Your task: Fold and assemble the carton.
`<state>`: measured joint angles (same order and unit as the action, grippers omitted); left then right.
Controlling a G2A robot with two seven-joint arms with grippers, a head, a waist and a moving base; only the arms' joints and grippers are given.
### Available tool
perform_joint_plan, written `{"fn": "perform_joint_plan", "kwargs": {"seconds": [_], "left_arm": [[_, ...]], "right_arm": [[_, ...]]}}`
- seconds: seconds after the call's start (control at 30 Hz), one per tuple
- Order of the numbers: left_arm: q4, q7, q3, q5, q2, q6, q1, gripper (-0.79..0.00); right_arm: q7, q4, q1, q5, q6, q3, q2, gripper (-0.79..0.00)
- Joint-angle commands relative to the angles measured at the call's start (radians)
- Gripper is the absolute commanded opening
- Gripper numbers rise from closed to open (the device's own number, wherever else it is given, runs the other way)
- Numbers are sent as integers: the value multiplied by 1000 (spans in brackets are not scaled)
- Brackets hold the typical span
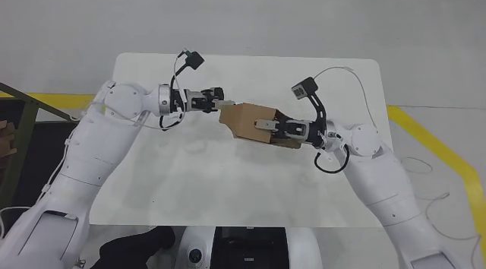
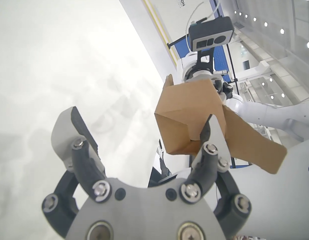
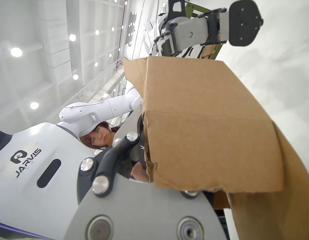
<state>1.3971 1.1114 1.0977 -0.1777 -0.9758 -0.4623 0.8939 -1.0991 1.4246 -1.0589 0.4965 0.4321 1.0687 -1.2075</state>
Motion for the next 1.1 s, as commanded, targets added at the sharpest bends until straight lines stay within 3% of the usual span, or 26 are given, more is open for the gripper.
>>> {"fn": "perform_joint_plan", "kwargs": {"seconds": [0.0,0.63,1.07], "left_arm": [[-6,5,-5,2,-1,0,-4,0],[-26,17,-77,12,-21,-1,-57,0],[-13,9,12,-32,2,-30,7,0]], "right_arm": [[5,-1,0,3,2,0,0,-785],[15,11,-3,-8,-2,-17,-2,-785],[69,4,-32,-39,18,34,9,-785]]}}
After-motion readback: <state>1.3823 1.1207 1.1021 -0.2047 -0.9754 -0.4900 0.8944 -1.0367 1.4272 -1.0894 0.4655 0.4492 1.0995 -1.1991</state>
